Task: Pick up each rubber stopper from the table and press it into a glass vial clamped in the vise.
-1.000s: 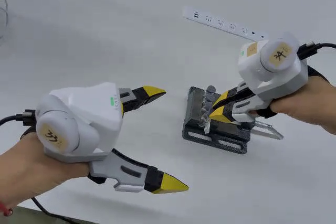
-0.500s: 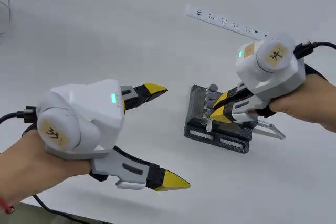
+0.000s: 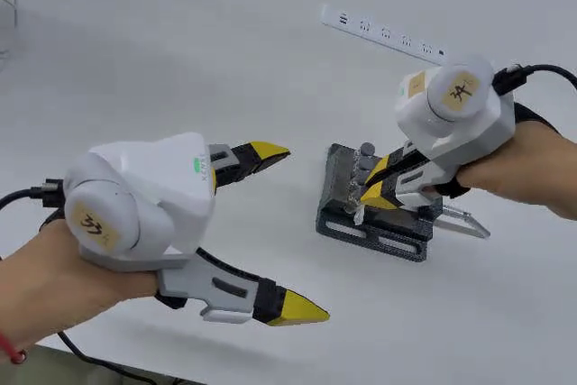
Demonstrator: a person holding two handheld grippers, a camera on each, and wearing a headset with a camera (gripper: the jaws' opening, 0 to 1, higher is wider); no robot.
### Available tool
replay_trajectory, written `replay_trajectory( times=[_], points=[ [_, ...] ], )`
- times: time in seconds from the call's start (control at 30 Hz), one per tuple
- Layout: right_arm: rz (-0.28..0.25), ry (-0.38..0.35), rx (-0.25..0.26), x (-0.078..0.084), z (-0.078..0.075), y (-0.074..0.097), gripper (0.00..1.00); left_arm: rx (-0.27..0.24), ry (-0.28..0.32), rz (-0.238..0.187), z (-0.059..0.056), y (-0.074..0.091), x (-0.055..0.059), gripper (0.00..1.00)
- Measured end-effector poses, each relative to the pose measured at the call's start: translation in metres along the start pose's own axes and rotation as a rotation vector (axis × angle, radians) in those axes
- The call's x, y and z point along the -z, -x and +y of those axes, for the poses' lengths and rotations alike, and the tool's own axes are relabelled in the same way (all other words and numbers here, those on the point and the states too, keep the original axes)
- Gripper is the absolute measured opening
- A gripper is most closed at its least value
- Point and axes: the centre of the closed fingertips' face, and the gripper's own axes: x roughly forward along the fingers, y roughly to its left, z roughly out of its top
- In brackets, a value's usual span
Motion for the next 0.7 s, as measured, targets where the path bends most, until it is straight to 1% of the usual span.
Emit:
replay_trajectory(
  times=[0.07,0.2,0.33,0.43,0.47,0.53,0.6,0.67,0.7],
  points=[
    [0.015,0.018,0.006,-0.0002,0.0024,-0.0004,0.05,-0.001,0.000,-0.001,0.0003,0.0003,0.0001,0.97],
    [0.033,0.027,0.012,-0.0010,0.0027,-0.0011,0.05,-0.002,0.005,-0.003,0.0008,0.0004,0.0003,0.96],
    [0.035,0.000,0.015,-0.0005,0.0002,-0.0010,0.05,-0.003,0.009,-0.006,0.0002,0.0000,-0.0004,0.96],
    [0.037,-0.003,0.022,-0.0005,0.0007,-0.0018,0.05,-0.005,0.010,-0.007,-0.0007,-0.0001,-0.0017,0.96],
    [0.034,-0.011,0.023,-0.0006,0.0004,-0.0018,0.05,-0.004,0.012,-0.008,-0.0012,-0.0003,-0.0024,0.96],
    [0.026,-0.052,0.019,-0.0009,-0.0007,-0.0019,0.05,-0.006,0.015,-0.010,-0.0012,-0.0002,-0.0032,0.96],
    [0.022,-0.066,0.016,-0.0008,-0.0021,-0.0023,0.05,-0.008,0.016,-0.011,-0.0012,-0.0003,-0.0037,0.96],
    [0.021,-0.073,0.024,-0.0012,0.0004,-0.0027,0.05,-0.007,0.017,-0.012,-0.0020,-0.0007,-0.0043,0.95],
    [0.027,-0.059,0.034,-0.0015,0.0010,-0.0033,0.05,-0.006,0.020,-0.014,-0.0026,-0.0011,-0.0050,0.95]
  ],
)
